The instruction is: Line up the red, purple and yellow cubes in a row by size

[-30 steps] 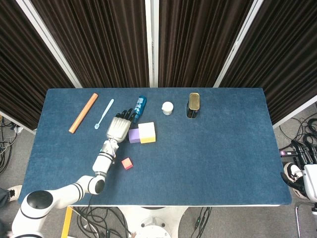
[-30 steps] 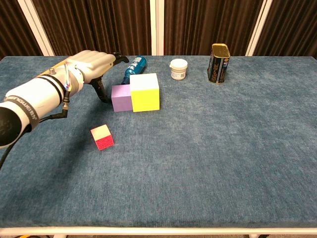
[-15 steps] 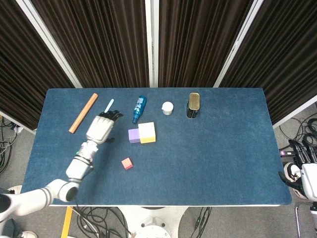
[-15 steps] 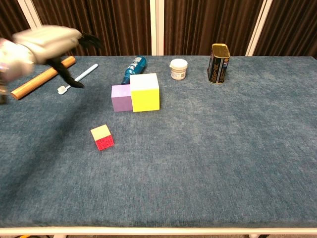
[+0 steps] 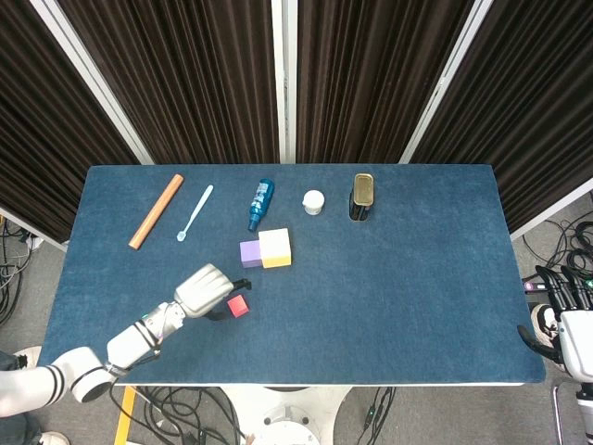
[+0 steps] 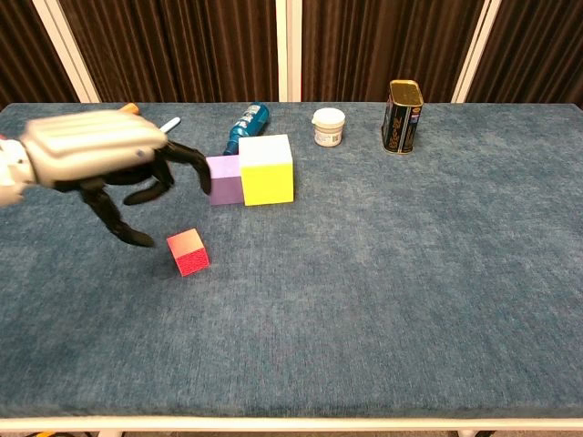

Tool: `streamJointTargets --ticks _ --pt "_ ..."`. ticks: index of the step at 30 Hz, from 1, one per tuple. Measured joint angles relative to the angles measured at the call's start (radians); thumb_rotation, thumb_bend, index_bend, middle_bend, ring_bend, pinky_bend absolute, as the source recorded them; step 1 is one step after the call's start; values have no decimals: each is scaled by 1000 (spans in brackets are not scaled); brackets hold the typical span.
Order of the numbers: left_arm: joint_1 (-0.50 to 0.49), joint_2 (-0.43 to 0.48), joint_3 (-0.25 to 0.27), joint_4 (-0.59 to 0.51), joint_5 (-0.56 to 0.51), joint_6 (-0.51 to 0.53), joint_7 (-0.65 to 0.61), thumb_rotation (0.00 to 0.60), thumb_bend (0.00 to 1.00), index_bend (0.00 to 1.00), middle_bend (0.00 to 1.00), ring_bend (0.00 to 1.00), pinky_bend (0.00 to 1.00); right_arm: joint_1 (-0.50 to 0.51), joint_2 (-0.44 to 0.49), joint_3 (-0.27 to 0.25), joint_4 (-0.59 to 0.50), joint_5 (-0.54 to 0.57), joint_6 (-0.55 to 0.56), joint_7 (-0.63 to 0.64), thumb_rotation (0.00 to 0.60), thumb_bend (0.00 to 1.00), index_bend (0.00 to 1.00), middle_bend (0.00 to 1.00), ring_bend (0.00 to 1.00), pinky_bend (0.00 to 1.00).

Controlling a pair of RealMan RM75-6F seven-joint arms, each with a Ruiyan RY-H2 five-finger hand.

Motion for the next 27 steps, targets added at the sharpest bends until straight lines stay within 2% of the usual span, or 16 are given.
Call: streamJointTargets --ticks 8,19,27 --pt "-50 -47 -1 49 -6 -103 63 600 229 407 966 952 1000 -3 -2 1 8 9 -2 9 600 128 47 118 13 128" --pt "-48 -84 21 93 -7 -123 94 600 278 423 960 950 1000 5 -7 4 15 16 -18 12 600 128 47 118 13 128" --pt "-41 -123 16 135 -14 -111 68 600 307 542 961 950 1000 6 -6 6 12 21 -23 7 600 128 47 118 13 128"
